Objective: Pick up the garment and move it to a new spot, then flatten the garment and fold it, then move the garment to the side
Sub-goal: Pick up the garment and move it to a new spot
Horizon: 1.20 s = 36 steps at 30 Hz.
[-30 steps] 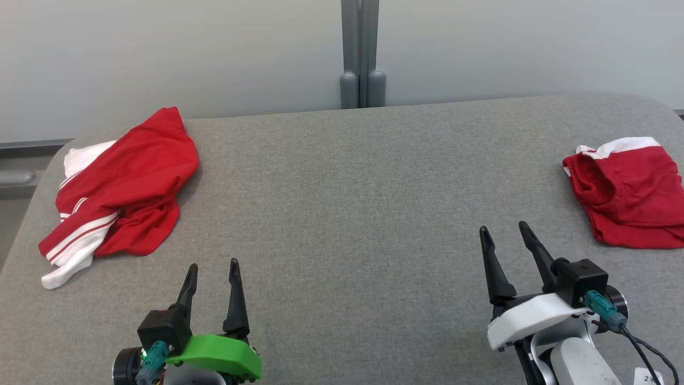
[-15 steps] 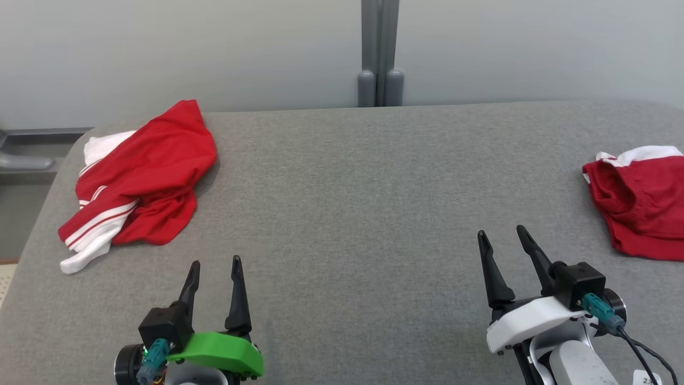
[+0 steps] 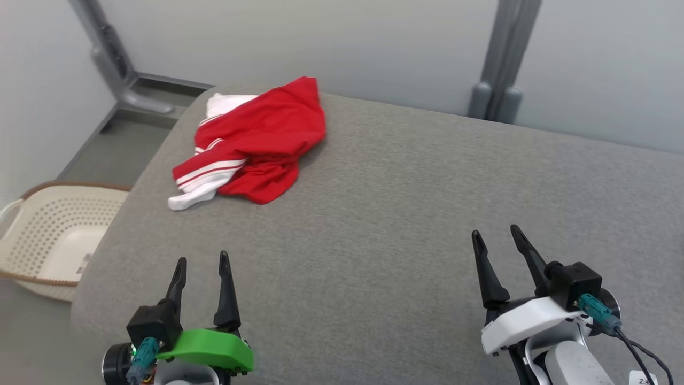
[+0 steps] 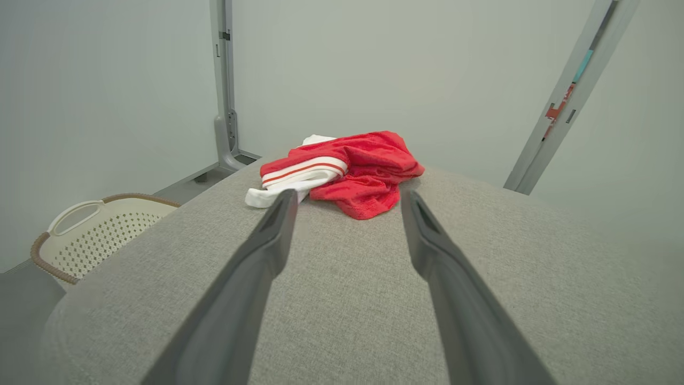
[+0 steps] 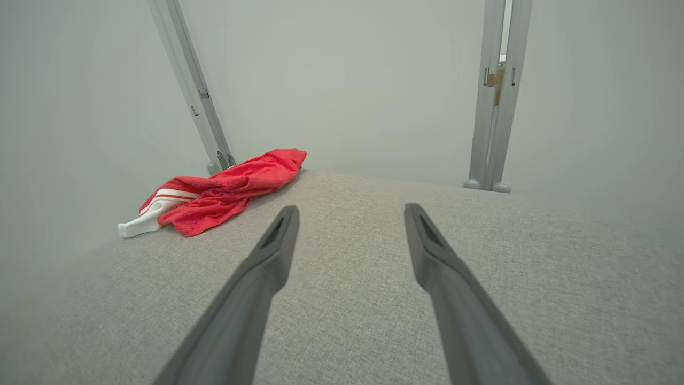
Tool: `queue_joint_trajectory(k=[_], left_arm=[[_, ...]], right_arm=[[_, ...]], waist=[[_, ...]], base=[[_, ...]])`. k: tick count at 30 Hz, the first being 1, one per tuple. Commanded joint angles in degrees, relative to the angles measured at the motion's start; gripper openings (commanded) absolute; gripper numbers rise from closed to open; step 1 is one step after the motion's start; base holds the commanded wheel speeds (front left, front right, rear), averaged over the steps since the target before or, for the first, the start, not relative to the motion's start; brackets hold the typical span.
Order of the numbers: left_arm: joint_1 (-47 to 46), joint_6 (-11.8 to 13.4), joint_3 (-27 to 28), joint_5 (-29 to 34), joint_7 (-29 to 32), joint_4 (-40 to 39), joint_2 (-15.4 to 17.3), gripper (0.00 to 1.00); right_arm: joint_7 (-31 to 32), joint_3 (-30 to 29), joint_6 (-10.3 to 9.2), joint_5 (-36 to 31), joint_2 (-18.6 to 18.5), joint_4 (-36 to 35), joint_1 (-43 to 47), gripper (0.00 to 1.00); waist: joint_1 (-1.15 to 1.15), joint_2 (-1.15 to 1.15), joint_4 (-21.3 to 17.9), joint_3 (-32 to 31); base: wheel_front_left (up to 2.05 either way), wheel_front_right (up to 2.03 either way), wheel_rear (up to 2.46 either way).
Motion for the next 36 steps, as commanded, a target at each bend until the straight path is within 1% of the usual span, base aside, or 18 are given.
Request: queue_joint_trajectory(k=[1,3,6,11,17,21,24,26,29,32,34,36], left_arm=[[-0.22,-0.23,0.39,0.18,-0.03,-0.22,0.20,1.00],[-0.04,-0.31,0.71,0.11,-0.02,-0.35,0.19,1.00],[0.71,0.18,1.87,-0.09,-0.03,-1.22,0.18,1.00],[1.56,0.56,2.47,-0.37,-0.02,-2.51,0.16,1.00],[2.05,0.74,2.30,-1.05,-0.02,-2.61,0.17,1.00],[1.24,0.26,3.28,-0.87,-0.03,-1.46,0.52,1.00],[-1.81,0.06,5.35,-0.42,-0.03,-1.68,2.28,1.00],[-4.28,-0.43,6.44,0.12,-0.03,-2.11,4.06,1.00],[-9.88,-1.09,7.79,1.15,0.87,-2.89,8.21,1.00],[-16.23,-1.96,8.34,1.90,3.42,-3.75,11.53,1.00],[-20.42,-2.83,8.33,1.67,6.74,-3.23,13.54,1.00],[-25.56,-4.70,8.65,-0.62,10.49,-2.27,14.54,1.00]], right_arm=[[-0.18,0.30,-0.11,0.14,-0.08,0.16,0.11,1.00],[-0.18,0.95,-0.11,0.45,-0.09,0.62,-0.05,1.00],[-0.18,2.77,-0.11,0.93,-0.11,1.23,-1.45,1.00],[-0.18,4.16,-0.11,1.27,-0.14,2.49,-2.67,1.00],[-0.18,4.29,-0.11,0.96,-0.14,3.12,-3.20,1.00],[-0.18,4.24,-0.11,0.73,-0.14,3.15,-2.21,1.00],[-0.17,3.91,-0.11,-0.23,-0.12,2.77,-2.16,1.00],[0.06,3.82,-0.11,-1.44,-0.15,2.46,-2.79,1.00],[0.67,3.75,-0.11,-3.12,-0.15,1.53,-3.85,1.00],[1.35,2.80,-0.11,-4.58,-0.18,0.23,-4.41,1.00],[2.09,2.32,-0.11,-5.77,-0.16,-1.00,-5.01,1.00],[3.11,1.89,-0.11,-7.02,-0.16,-2.67,-6.01,1.00]], waist=[[0.00,0.00,9.56,-0.19],[0.00,0.00,11.46,-0.21],[0.00,0.00,12.28,0.38],[0.00,0.00,12.60,0.93],[0.00,0.00,12.64,1.03],[0.00,0.00,12.45,1.02],[0.00,0.00,11.08,2.19],[0.00,0.00,9.73,3.24],[0.00,0.00,7.21,5.02],[0.00,0.00,5.00,7.16],[0.00,0.00,3.38,9.00],[0.00,0.00,1.73,11.42]], base=[[0.00,0.00,0.00],[0.00,0.00,0.00],[0.00,0.00,0.00],[0.00,0.00,0.00],[0.00,0.00,0.00],[0.00,0.00,0.00],[0.00,0.00,0.00],[0.00,0.00,0.00],[0.00,0.00,0.00],[0.00,0.00,0.00],[0.00,0.00,0.00],[0.00,0.00,0.00]])
